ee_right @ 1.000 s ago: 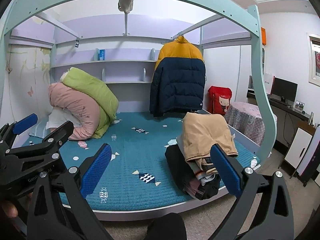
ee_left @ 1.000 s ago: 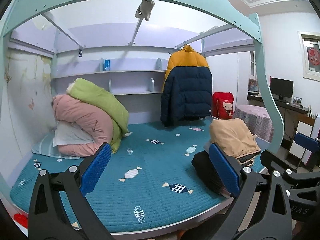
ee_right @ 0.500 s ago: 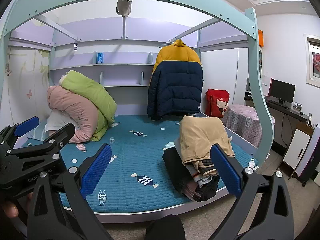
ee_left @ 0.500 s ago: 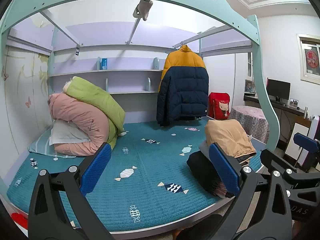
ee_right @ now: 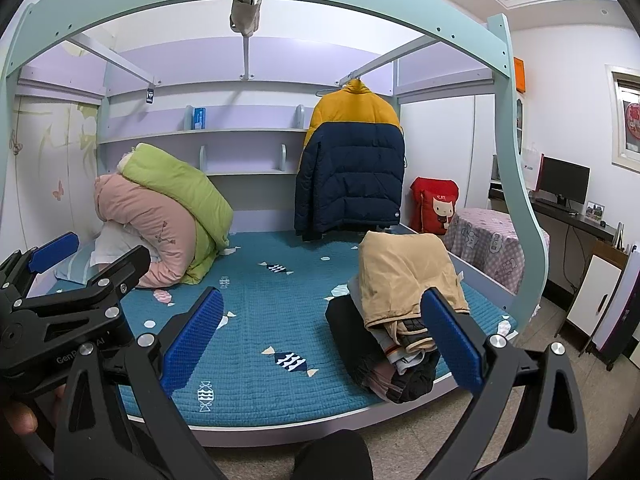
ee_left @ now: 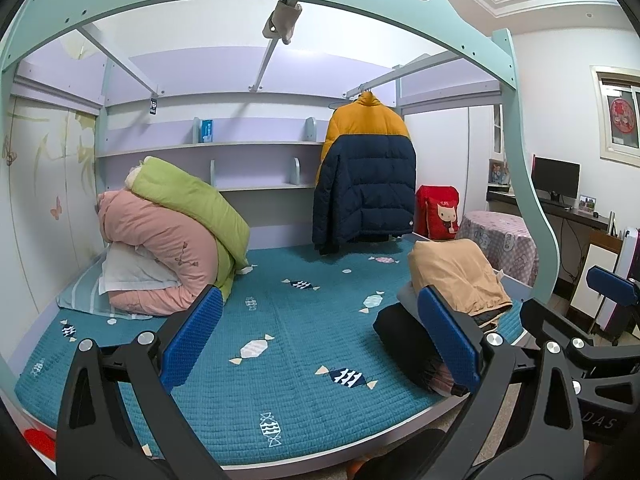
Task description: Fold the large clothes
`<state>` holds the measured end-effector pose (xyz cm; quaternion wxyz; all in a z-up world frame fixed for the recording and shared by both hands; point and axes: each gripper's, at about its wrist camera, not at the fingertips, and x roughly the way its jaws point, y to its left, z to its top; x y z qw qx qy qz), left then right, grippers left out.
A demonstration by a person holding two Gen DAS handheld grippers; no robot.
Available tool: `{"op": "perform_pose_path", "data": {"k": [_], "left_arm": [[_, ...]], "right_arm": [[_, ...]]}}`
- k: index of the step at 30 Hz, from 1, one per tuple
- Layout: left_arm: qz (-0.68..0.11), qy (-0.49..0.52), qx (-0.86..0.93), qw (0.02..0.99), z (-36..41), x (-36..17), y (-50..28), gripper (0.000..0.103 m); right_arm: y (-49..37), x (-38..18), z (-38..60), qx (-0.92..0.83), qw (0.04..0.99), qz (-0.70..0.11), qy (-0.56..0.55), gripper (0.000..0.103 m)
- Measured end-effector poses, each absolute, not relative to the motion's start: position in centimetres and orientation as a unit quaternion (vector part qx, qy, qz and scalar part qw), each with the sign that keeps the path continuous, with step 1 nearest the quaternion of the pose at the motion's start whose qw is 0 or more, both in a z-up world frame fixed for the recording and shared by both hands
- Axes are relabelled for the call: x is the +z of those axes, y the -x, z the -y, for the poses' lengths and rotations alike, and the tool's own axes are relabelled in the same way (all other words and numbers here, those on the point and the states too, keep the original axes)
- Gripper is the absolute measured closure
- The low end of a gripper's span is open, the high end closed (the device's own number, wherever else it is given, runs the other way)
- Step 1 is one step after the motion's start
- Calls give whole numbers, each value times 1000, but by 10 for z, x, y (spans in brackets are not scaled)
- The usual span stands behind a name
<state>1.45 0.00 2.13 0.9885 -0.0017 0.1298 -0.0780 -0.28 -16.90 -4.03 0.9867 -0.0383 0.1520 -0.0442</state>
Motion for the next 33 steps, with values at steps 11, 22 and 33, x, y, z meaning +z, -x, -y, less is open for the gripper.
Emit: {"op": "perform_pose_path", "data": {"k": [11, 22, 33], "left_arm": [[-129, 0, -80, 988, 2, 23, -14, 5], [-127, -1, -79, 989, 3, 23, -14, 5], [-128, -2, -87, 988, 0, 26, -18, 5]], "right_arm": [[9, -40, 165, -52, 987, -151, 36, 7], [11, -40, 162, -53, 986, -151, 34, 7], [14, -43, 156, -60, 986, -153, 28, 7]]}}
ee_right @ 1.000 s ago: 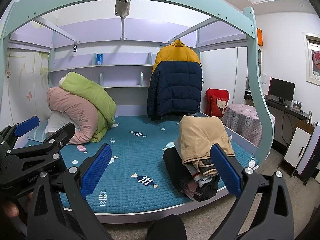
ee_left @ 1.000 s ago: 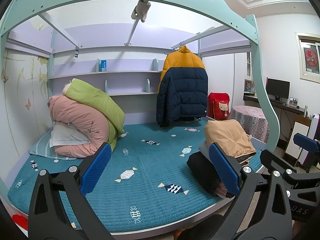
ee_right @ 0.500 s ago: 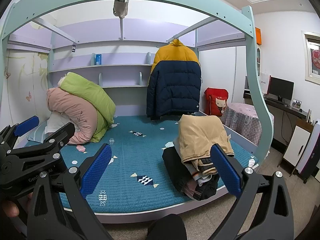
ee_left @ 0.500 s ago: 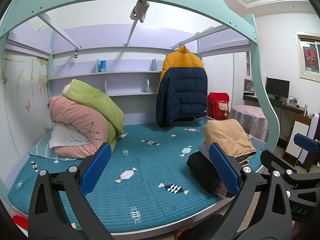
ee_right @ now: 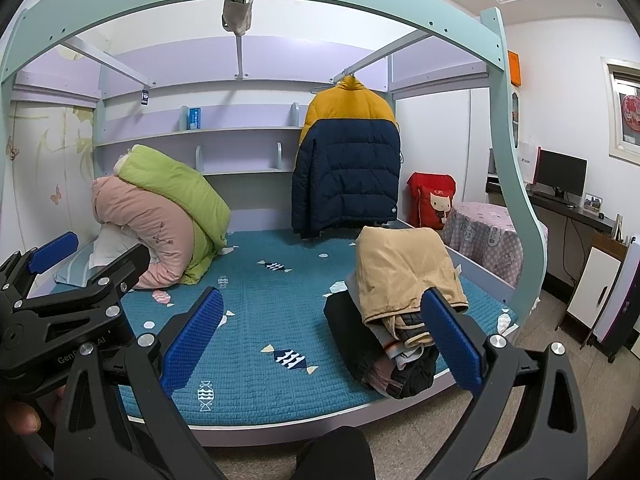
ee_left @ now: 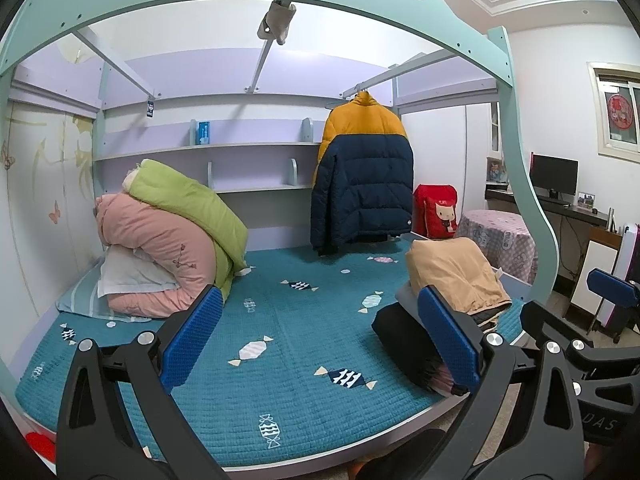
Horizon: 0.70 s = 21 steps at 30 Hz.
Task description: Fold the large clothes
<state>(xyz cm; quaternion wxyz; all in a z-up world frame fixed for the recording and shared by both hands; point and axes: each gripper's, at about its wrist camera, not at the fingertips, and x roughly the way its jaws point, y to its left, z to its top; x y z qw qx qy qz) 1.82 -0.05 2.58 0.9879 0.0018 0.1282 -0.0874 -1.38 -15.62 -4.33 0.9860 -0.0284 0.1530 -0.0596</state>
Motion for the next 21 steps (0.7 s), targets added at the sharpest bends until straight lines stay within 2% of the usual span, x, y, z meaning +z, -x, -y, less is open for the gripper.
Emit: {"op": "perform_pose_path", "data": {"k": [21], "left_arm": [[-127, -4, -86, 988, 3, 23, -16, 5]], "right_arm": [[15, -44, 156, -61, 986, -153, 27, 7]]}}
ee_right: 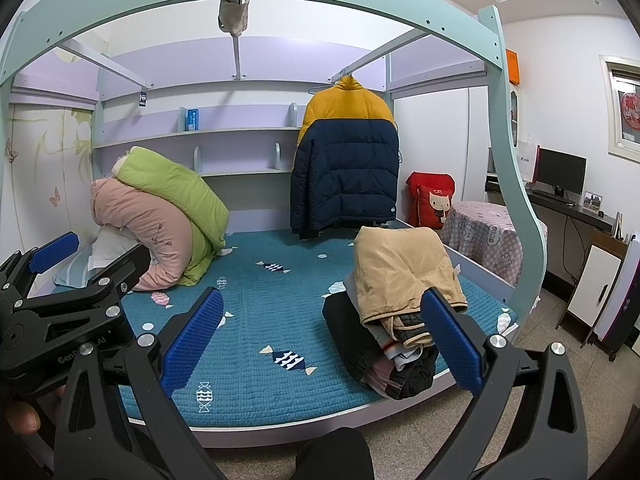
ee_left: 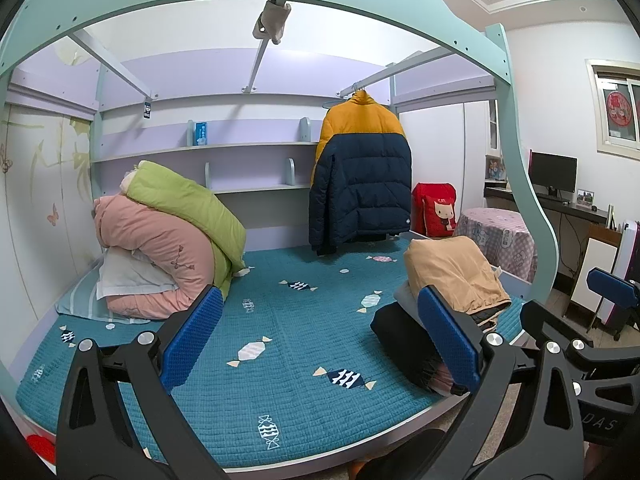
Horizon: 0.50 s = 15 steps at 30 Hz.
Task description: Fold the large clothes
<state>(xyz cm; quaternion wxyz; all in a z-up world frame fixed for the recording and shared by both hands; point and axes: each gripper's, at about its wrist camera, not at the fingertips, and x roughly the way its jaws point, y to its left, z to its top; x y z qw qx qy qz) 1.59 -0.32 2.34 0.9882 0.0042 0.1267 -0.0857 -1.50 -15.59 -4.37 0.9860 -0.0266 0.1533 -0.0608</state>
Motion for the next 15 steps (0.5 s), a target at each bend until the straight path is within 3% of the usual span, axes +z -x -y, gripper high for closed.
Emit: {"op": "perform_pose_path", "data": {"k": [15], "left_arm": [[-127, -6, -86, 988, 4, 24, -16, 5]], "right_arm": [[15, -43, 156, -61, 986, -154, 26, 7]]}}
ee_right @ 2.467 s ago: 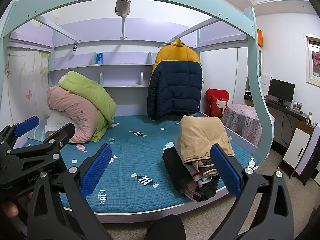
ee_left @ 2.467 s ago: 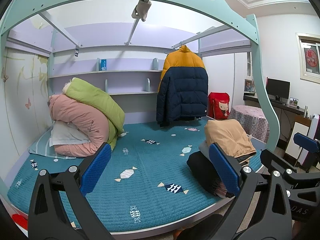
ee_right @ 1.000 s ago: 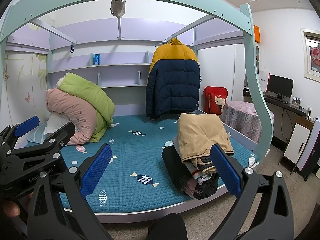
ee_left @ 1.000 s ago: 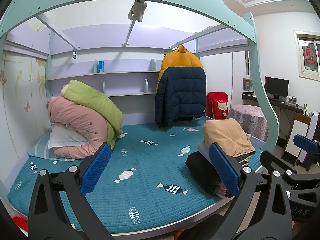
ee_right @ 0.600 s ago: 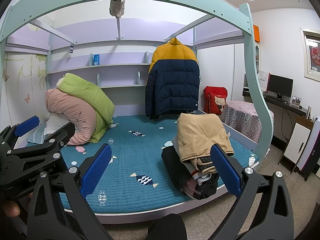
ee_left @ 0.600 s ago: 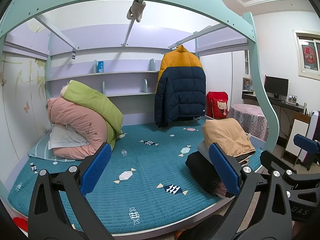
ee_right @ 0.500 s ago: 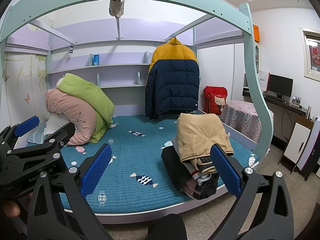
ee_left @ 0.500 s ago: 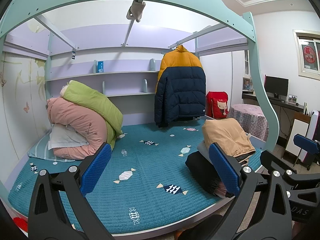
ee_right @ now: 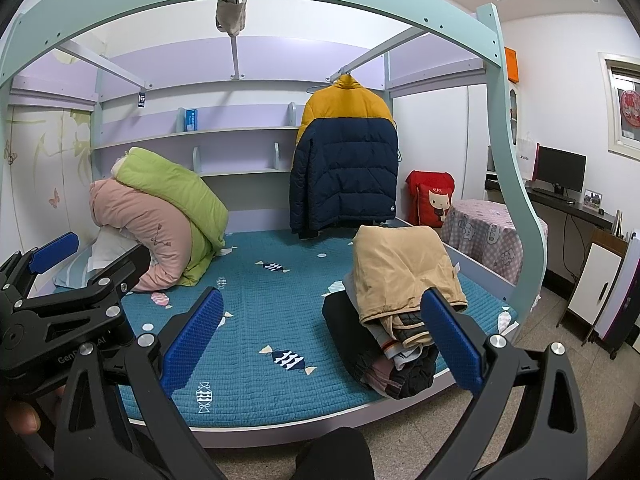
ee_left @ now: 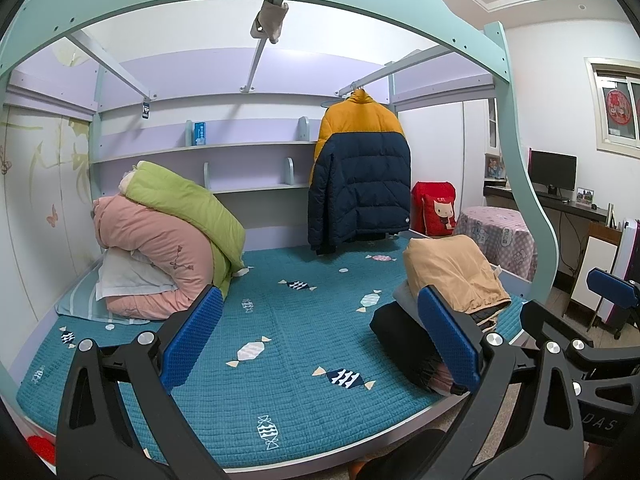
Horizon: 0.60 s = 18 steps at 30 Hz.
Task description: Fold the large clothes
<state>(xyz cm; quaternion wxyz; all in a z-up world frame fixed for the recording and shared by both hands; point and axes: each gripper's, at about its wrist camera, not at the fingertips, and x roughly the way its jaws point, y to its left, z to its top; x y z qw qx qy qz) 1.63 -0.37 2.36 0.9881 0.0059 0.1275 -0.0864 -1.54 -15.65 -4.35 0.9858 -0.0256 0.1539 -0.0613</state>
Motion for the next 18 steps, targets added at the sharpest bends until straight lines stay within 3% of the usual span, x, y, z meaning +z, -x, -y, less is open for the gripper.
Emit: {"op": "perform_pose_path", "data": {"k": [18], "left_arm": [[-128, -7, -87, 988, 4, 23, -17, 5]], "right_arm": [[16, -44, 156, -63, 986, -154, 24, 7]]}}
